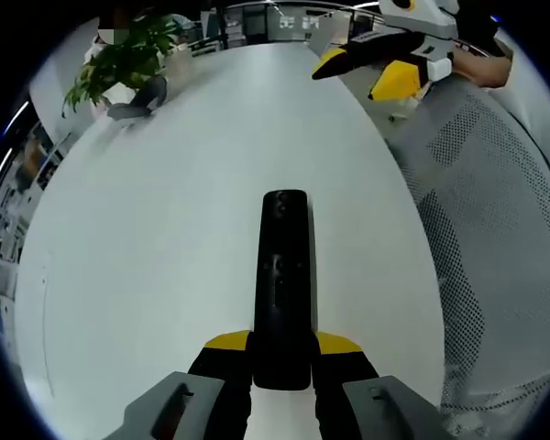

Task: Press the specified remote control buttons in sequence, fully releasing each button before pressing the next.

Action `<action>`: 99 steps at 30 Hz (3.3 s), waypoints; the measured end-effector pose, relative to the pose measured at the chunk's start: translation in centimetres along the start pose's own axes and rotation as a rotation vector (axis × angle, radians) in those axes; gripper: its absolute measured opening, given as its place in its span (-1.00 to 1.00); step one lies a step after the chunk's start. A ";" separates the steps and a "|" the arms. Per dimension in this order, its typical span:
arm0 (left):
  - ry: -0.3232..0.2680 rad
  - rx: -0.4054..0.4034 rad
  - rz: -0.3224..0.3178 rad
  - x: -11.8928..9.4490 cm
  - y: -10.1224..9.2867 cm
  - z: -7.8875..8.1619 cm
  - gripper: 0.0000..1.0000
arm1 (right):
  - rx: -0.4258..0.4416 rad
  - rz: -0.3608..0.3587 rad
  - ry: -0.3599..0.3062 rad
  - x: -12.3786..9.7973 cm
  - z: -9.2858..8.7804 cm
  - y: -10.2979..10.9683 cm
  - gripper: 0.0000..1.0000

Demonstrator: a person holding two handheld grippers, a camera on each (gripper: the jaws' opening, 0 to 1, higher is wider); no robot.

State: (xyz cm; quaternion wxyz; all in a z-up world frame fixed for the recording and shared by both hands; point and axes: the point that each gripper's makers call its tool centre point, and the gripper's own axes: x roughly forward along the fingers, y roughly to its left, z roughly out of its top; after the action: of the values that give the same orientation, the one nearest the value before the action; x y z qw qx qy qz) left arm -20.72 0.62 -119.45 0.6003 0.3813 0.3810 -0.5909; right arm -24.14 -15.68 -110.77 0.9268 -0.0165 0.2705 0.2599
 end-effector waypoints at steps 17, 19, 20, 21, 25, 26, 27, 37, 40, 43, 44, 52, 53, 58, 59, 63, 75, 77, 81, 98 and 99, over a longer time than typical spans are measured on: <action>-0.006 -0.006 0.000 0.0 -2.6 0.0 -0.53 | -0.003 0.005 0.007 0.0 -0.1 0.0 -0.17; -0.007 -0.006 -0.002 0.0 -2.8 0.1 -0.53 | -0.004 0.006 0.005 0.0 -0.1 0.1 -0.17; -0.007 -0.005 -0.002 0.0 -3.0 0.1 -0.53 | -0.004 0.008 0.006 0.0 -0.1 0.1 -0.18; -0.007 -0.005 -0.003 0.0 -3.1 0.1 -0.53 | -0.005 0.008 0.008 0.0 -0.1 0.1 -0.18; -0.009 -0.003 -0.011 0.0 -3.8 0.1 -0.53 | -0.006 0.010 0.011 0.0 -0.2 0.1 -0.18; -0.010 -0.002 -0.012 0.0 -3.9 0.1 -0.52 | -0.005 0.009 0.010 0.0 -0.2 0.1 -0.18; -0.011 -0.002 -0.012 0.0 -4.0 0.1 -0.52 | -0.005 0.008 0.010 0.0 -0.2 0.1 -0.18; -0.056 -0.020 -0.006 -0.1 -4.3 0.1 -0.52 | -0.018 0.033 0.033 0.2 -0.5 0.7 -0.22; -0.082 -0.018 -0.006 -0.1 -4.4 0.0 -0.51 | -0.019 0.070 0.056 0.3 -0.8 1.4 -0.24; -0.110 -0.021 -0.025 -0.2 -4.8 0.1 -0.41 | -0.053 0.104 0.087 0.5 -1.3 2.2 -0.28; -0.119 -0.024 -0.031 -0.2 -5.0 0.1 -0.36 | -0.056 0.117 0.095 0.6 -1.4 2.4 -0.31; -0.210 -0.078 0.024 -0.2 -4.9 0.3 -0.35 | -0.106 0.251 0.187 0.7 -2.7 4.2 -0.55; -0.225 -0.085 0.032 -0.1 -4.8 0.3 -0.37 | -0.139 0.250 0.212 0.8 -3.0 4.0 -0.55; -0.287 -0.113 0.052 0.0 -4.4 0.1 -0.48 | -0.221 0.304 0.252 1.8 -2.6 3.7 -0.61; -0.300 -0.120 0.055 0.0 -4.3 0.1 -0.49 | -0.237 0.326 0.261 2.0 -2.6 3.8 -0.65; -0.340 -0.108 0.051 -0.1 -4.4 0.2 -0.51 | -0.326 0.398 0.321 2.7 -3.0 4.1 -0.82; -0.443 -0.062 0.068 0.1 -4.1 0.5 -0.52 | -0.529 0.540 0.451 4.9 -4.7 5.4 -1.00; -0.444 -0.062 0.064 0.2 -4.1 0.5 -0.52 | -0.544 0.548 0.456 5.3 -4.7 5.5 -1.00; -0.426 -0.058 0.062 0.2 -4.3 0.6 -0.52 | -0.571 0.564 0.478 6.3 -4.9 5.5 -1.00; -0.299 -0.040 0.025 0.3 -4.7 0.8 -0.52 | -0.852 0.640 0.614 6.3 -6.0 5.9 -1.00; -0.292 -0.039 0.024 0.3 -4.7 0.7 -0.52 | -0.867 0.646 0.627 6.3 -6.0 6.0 -1.00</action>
State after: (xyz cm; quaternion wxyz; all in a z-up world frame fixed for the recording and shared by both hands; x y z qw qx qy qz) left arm -25.44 -0.25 -119.47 0.6636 0.2843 0.2963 -0.6253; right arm -25.47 -8.57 -118.43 0.5869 -0.3842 0.3909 0.5959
